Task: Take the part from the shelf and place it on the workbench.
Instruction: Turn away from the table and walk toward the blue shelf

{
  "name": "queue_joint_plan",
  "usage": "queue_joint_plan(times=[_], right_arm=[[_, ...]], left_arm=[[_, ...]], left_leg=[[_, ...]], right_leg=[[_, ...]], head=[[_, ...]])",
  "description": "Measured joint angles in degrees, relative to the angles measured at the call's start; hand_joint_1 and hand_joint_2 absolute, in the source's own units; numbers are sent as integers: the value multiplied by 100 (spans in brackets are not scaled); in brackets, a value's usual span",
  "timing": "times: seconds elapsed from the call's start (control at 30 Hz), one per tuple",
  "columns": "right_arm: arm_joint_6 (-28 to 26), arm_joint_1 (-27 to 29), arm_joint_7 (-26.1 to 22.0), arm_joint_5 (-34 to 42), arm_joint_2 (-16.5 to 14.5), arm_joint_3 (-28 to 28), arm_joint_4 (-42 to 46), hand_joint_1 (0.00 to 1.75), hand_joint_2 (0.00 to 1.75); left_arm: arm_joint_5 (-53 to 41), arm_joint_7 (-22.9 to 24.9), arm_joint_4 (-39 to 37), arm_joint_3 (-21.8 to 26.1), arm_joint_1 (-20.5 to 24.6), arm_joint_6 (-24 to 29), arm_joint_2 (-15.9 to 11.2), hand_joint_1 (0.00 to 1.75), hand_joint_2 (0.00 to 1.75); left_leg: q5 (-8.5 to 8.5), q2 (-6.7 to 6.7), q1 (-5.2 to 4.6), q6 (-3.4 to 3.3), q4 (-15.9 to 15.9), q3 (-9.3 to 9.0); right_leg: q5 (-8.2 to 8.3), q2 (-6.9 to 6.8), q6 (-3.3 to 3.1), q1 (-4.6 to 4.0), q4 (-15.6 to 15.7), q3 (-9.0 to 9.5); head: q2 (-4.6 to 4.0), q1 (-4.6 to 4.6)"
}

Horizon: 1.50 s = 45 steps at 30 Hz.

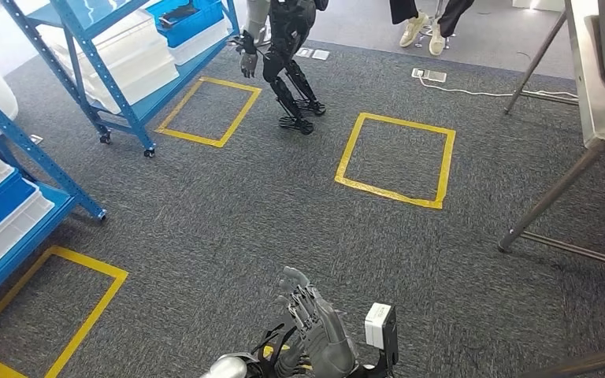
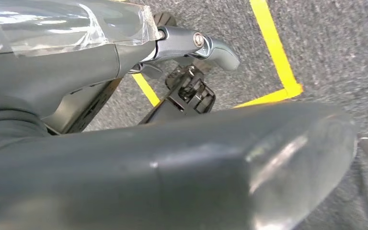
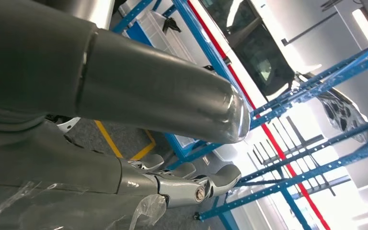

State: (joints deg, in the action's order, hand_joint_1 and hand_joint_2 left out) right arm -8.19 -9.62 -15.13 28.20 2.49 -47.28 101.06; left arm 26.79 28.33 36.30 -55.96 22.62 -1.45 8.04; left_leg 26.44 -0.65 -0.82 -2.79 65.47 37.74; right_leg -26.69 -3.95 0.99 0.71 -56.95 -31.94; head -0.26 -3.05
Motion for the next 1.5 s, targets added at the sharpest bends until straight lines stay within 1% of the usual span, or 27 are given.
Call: queue_joint_plan(times=[0.07,0.1,0.13,0.17,0.2,0.27,0.33,0.4,0.43,0.57,0.63,0.73,0.77,0.8,0.87,0.93,1.0,1.03,1.07,1.1,1.17,1.23,1.3,1.33,1.4,1.43,1.5], right_arm=[[4,15,-11,-3,2,9,1,0,0],[8,24,-18,-3,4,16,1,0,0],[14,30,-25,-3,6,24,1,0,0],[23,27,-32,-1,4,32,2,0,0],[33,29,-37,2,4,42,3,0,0],[62,38,-45,11,5,55,5,0,0],[88,60,-36,35,18,67,4,0,0],[96,71,-21,58,28,74,2,0,0],[98,72,-18,61,30,75,1,0,0],[98,72,-15,61,32,75,1,0,0],[99,72,-13,63,34,75,1,0,0],[169,74,-39,80,38,75,-4,0,0],[195,68,-48,82,33,74,-5,0,0],[203,56,-48,76,22,74,-5,0,0],[214,37,-45,63,3,74,-5,0,0],[233,40,-47,53,-1,75,-7,0,0],[250,48,-51,39,-2,75,-15,0,0],[256,49,-54,27,-2,75,-21,0,0],[260,48,-59,13,-4,75,-25,0,0],[262,46,-64,-2,-5,74,-27,0,0],[267,44,-76,-30,-7,74,-27,0,0],[275,34,-83,-49,-11,74,-30,0,0],[286,2,-82,-53,-41,72,-33,0,0],[289,-14,-77,-54,-56,71,-34,0,0],[294,-28,-57,-61,-74,70,-34,0,0],[292,-23,-45,-63,-69,70,-38,0,0],[290,-6,-35,-73,-56,70,-53,0,0]], left_arm=[[35,-24,1,-3,22,-21,16,0,0],[45,-30,1,-4,31,-27,25,0,0],[55,-33,1,-5,35,-31,31,0,0],[70,-33,1,-6,33,-33,36,0,0],[91,-33,1,-7,25,-33,40,0,0],[138,-32,1,-10,23,-31,52,0,0],[179,-31,1,-13,23,-24,75,0,0],[210,-30,1,-14,12,-14,91,0,0],[217,-30,1,-14,8,-10,92,0,0],[223,-29,1,-14,2,-9,92,0,0],[238,-21,1,-14,-9,10,91,0,0],[341,-15,1,-17,-12,40,86,0,0],[382,-15,1,-19,-11,43,84,0,0],[404,-14,1,-19,-16,49,79,0,0],[440,-11,2,-19,-17,65,65,0,0],[470,-10,3,-19,-11,81,52,0,0],[505,-12,3,-20,-21,88,47,0,0],[520,-13,3,-20,-30,90,44,0,0],[532,-14,3,-21,-35,94,38,0,0],[542,-16,3,-21,-34,100,32,0,0],[564,-24,3,-20,-15,107,23,0,0],[592,-30,6,-19,9,106,16,0,0],[619,-31,11,-19,11,105,8,0,0],[625,-31,14,-19,8,105,5,0,0],[632,-28,20,-20,13,106,10,0,0],[637,-28,24,-20,18,105,14,0,0],[646,-28,30,-21,9,103,17,0,0]], left_leg=[[-253,-244,-84,-88,-767,-376],[-285,-318,-119,-113,-944,-450],[-269,-310,-143,-121,-986,-451],[-286,-243,-140,-132,-1013,-453],[-311,-175,-124,-137,-1051,-474],[-363,-41,-71,-168,-1127,-535],[-379,97,-45,-195,-1143,-557],[-379,202,-43,-202,-1138,-558],[-379,226,-43,-202,-1135,-557],[-378,251,-43,-202,-1135,-558],[-375,348,-37,-198,-1134,-569],[-324,689,-23,-91,-1081,-561],[-309,788,-17,-48,-1065,-547],[-299,785,-10,-28,-1053,-537],[-146,569,-13,30,-799,-419],[198,262,2,96,-81,-64],[445,160,37,133,655,335],[424,144,46,136,752,405],[290,124,48,126,583,339],[83,72,38,98,189,150],[-264,-187,-24,8,-696,-290],[-348,-318,-89,-53,-1068,-456],[-366,-186,-87,-72,-1116,-465],[-392,-119,-66,-80,-1157,-495],[-448,10,-5,-108,-1231,-565],[-450,76,2,-119,-1239,-575],[-446,229,15,-133,-1237,-579]], right_leg=[[-30,-98,20,-17,8,38],[-40,-146,38,-21,14,48],[-47,-196,61,-23,26,57],[-53,-248,86,-24,41,74],[-73,-221,116,-17,31,90],[-243,46,163,-12,-224,2],[-581,329,189,-5,-937,-357],[-804,380,207,-4,-1536,-683],[-835,381,211,-4,-1656,-752],[-829,381,214,-3,-1719,-797],[-662,383,221,7,-1604,-789],[2,601,180,58,-297,-249],[142,641,144,71,47,-96],[143,584,106,70,51,-91],[142,466,28,78,62,-74],[127,349,-24,66,66,-65],[107,213,-43,51,65,-60],[94,142,-45,46,65,-52],[80,70,-43,41,65,-36],[63,-1,-37,33,66,-10],[25,-133,-16,12,68,46],[-10,-239,28,3,74,76],[-38,-319,89,6,89,102],[-71,-250,119,13,61,113],[-297,69,165,21,-301,-23],[-481,240,178,29,-673,-198],[-769,363,206,35,-1449,-616]], head=[[0,1],[0,1],[0,2],[0,2],[0,2],[0,7],[0,12],[0,13],[0,13],[0,13],[0,13],[1,13],[1,13],[0,13],[0,-3],[1,-19],[1,-19],[0,-19],[0,-19],[0,-18],[0,-18],[0,-17],[0,-17],[0,-16],[0,-11],[0,-7],[0,-2]])
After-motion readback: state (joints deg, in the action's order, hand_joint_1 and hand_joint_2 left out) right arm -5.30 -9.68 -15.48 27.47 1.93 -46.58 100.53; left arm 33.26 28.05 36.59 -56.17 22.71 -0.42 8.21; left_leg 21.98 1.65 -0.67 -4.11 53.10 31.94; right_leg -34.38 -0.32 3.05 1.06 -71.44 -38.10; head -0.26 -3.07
